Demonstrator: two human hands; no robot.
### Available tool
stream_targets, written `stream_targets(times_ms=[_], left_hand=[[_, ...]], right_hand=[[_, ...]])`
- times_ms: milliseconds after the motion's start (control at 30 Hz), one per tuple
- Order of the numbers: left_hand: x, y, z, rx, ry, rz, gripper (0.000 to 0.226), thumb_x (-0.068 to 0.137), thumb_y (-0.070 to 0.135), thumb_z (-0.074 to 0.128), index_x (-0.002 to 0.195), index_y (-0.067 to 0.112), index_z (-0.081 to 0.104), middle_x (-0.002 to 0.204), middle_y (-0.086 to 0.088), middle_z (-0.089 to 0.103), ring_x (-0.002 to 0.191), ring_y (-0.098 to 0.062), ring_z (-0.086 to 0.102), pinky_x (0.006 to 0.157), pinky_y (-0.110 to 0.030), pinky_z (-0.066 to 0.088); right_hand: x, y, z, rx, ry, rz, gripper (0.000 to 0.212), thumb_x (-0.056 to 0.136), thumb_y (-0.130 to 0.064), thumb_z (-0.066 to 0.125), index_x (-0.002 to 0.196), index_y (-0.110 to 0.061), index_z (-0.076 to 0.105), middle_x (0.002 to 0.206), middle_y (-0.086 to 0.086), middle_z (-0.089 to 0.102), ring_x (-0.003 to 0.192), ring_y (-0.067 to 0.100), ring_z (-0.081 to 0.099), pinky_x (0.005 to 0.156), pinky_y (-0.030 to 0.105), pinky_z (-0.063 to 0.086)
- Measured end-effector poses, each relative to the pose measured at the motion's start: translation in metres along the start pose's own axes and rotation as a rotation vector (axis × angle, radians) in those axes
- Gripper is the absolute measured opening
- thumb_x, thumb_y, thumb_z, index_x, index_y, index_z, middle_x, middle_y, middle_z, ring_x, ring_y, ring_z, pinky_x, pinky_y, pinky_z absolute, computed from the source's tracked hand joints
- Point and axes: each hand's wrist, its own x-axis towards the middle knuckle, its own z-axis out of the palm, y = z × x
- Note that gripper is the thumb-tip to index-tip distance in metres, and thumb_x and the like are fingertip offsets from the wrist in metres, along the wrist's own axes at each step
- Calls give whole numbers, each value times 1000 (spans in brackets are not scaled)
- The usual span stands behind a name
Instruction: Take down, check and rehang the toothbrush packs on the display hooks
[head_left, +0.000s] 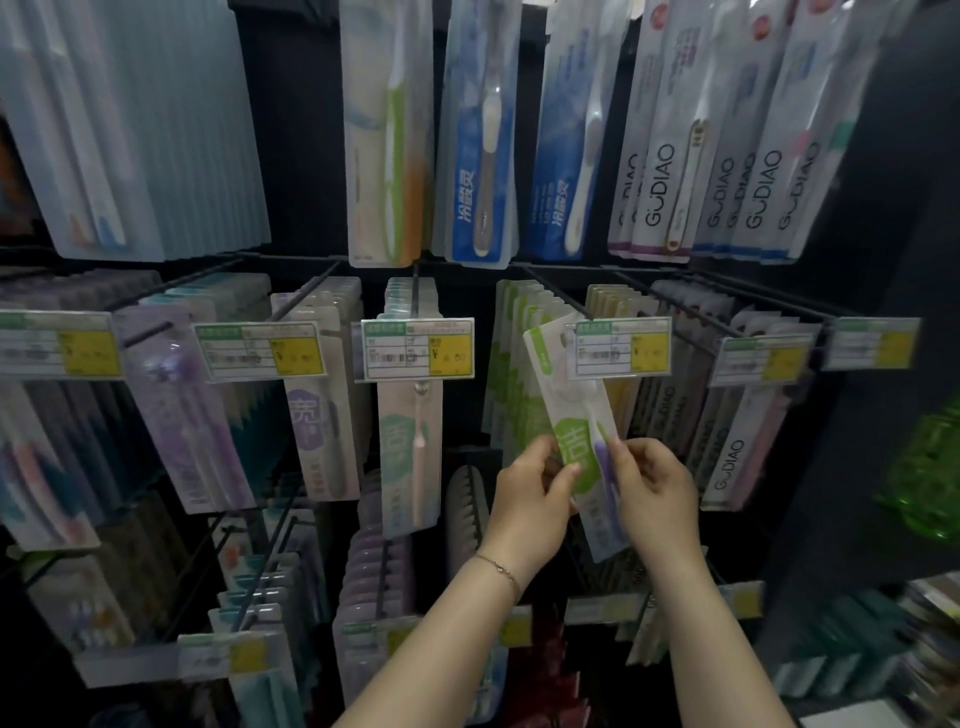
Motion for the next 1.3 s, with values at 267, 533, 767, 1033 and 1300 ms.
stream_targets(times_ms=[267,533,767,1033,1300], left_hand=[[3,0,1,88,3,-27,15,96,18,55,84,26,55,73,9,58,71,-12,60,71,-28,52],[-1,-5,-11,225,43,-31,7,94,18,58,99,23,59,81,15,57,73,2,54,67,-9,43],[-8,-8,-34,362,52,-63,24,94,26,56,116,19,53,99,1,61,88,-15,60,79,-30,53],[-25,-6,-83,670,41,60,17,93,33,54,103,20,58,98,2,63,88,-17,60,74,-35,53],[-47,-11,-146,857,90,95,19,95,40,46,101,24,55,93,6,61,85,-14,61,68,-30,49]], right_hand=[[-1,4,0,36,-15,79,23,94,-33,58,78,-18,65,69,0,66,68,17,63,64,34,47],[-13,2,8,55,-68,93,14,95,-28,56,85,-22,63,70,0,67,60,13,63,59,29,49],[-24,-7,4,-175,32,-29,4,94,-28,58,95,-25,60,86,-10,63,78,11,61,66,33,50],[-45,-39,17,-478,-127,-418,9,93,-26,58,91,-18,63,84,-8,59,68,11,56,58,31,49],[-78,-64,71,-442,-287,-485,8,94,-27,56,95,-22,62,86,-7,60,73,10,58,62,30,49]])
